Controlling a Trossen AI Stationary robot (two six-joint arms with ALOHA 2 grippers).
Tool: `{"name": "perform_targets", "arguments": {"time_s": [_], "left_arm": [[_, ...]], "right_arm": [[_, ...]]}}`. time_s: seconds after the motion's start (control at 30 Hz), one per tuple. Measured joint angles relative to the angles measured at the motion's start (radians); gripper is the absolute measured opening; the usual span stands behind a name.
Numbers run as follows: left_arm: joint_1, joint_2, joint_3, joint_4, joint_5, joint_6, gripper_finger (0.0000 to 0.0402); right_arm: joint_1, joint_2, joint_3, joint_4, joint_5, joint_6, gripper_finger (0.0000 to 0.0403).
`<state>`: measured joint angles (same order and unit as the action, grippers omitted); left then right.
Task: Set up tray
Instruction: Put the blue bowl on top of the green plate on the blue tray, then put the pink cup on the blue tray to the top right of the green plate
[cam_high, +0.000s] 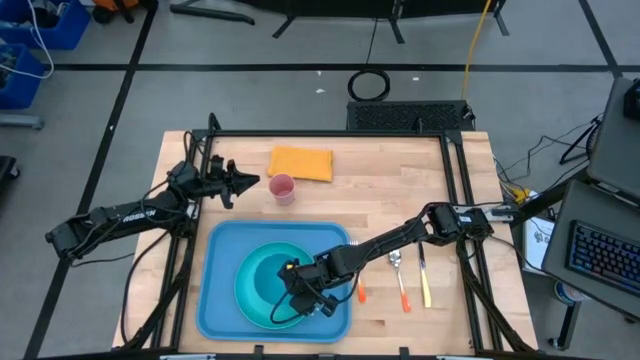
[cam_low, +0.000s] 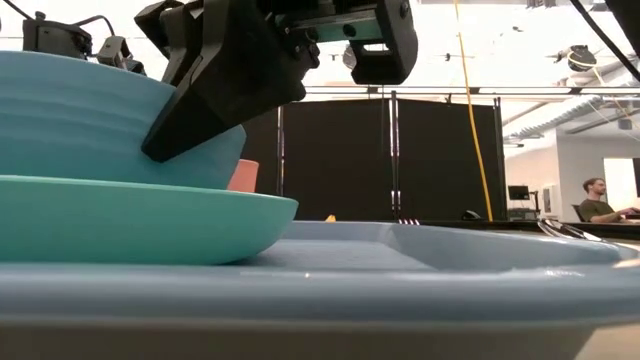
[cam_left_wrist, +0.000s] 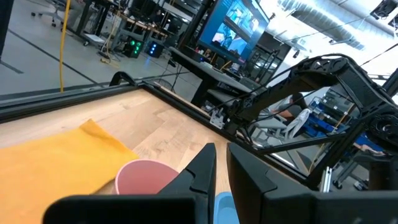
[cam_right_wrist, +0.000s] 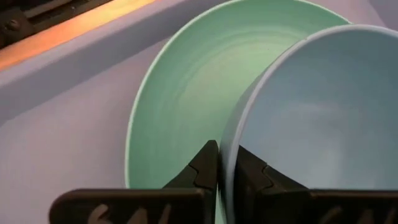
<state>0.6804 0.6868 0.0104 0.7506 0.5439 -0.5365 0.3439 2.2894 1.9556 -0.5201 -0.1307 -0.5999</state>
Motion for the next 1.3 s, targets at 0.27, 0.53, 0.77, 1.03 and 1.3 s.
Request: {"name": "perform_targets", "arguments": {"time_s": [0.27, 0.53, 0.77, 1.03, 1.3], "left_arm": [[0.000, 0.000, 0.000, -0.006, 0.000, 0.000, 0.0042], [0.000, 0.000, 0.000, -0.023, -0.003, 0.003, 0.0042], [0.000, 0.000, 0.000, -0.029, -0.003, 0.003, 0.0042], [0.000, 0.000, 0.000, -0.048, -0.004, 0.008, 0.0042], [0.000, 0.000, 0.000, -0.052, -0.004, 0.008, 0.0042]], "right_arm": [[0.016, 0.000, 0.000, 0.003, 0.004, -0.007, 0.0042], [0.018, 0.000, 0.000, 0.024, 0.004, -0.014, 0.0091], [0.025, -0.038, 0.000, 0.029, 0.004, -0.011, 0.0103], [0.018, -0.120, 0.000, 0.031, 0.015, -0.012, 0.0101], [-0.021, -0.166, 0.000, 0.060, 0.086, 0.088, 0.0100]]}}
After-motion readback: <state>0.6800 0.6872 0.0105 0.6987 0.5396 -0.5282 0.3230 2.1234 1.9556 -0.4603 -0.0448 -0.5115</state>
